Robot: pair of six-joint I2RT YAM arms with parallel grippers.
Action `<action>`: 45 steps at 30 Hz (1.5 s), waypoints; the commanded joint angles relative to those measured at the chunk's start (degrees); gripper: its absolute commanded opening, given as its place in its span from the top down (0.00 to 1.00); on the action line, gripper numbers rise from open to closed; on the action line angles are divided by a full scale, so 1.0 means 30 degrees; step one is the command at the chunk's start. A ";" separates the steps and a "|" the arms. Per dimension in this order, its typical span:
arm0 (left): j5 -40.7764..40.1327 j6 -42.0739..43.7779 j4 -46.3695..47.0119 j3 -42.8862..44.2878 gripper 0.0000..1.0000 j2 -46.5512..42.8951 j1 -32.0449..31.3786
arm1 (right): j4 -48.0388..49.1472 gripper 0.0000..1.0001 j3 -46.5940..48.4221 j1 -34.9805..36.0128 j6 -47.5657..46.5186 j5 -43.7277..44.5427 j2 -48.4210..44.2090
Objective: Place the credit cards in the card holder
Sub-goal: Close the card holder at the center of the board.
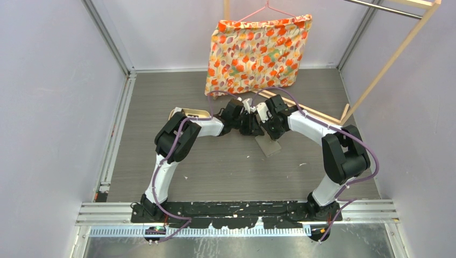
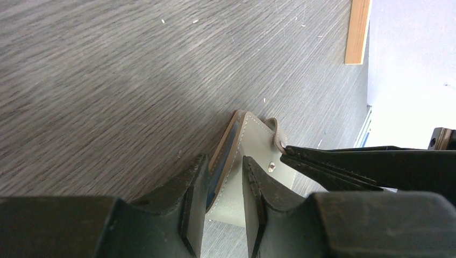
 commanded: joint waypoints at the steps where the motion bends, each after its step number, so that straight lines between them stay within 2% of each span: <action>1: 0.0074 0.0620 0.0840 -0.0413 0.69 -0.1136 -0.0074 | 0.0055 0.99 0.0187 0.0005 0.0274 -0.0224 -0.0778; 6: -0.0555 0.0929 0.1593 -0.1488 0.73 -0.2985 -0.0045 | 0.0078 0.99 0.0158 -0.0292 0.0381 -0.0660 -0.0970; 13: -0.0039 0.0207 0.3320 -0.2343 0.77 -0.3532 -0.0045 | 0.0098 0.99 0.0187 -0.0490 0.0566 -0.1732 -0.1081; 16: 0.1147 -0.1011 0.4962 -0.2427 0.81 -0.2919 -0.0114 | 0.0113 0.99 0.0215 -0.0610 0.0680 -0.2031 -0.1093; 22: 0.2343 -0.2818 0.6080 -0.1664 0.87 -0.0578 -0.0435 | 0.0114 0.99 0.0192 -0.0807 0.0735 -0.2288 -0.1088; 32: 0.1257 -0.1404 0.1830 -0.0907 0.90 0.0009 -0.0572 | 0.0087 0.99 0.0216 -0.1196 0.0870 -0.2793 -0.1298; 45: 0.1140 -0.0905 0.0568 -0.0374 0.91 0.0351 -0.0660 | -0.1017 0.99 0.0275 -0.1362 0.0296 -0.5622 -0.1066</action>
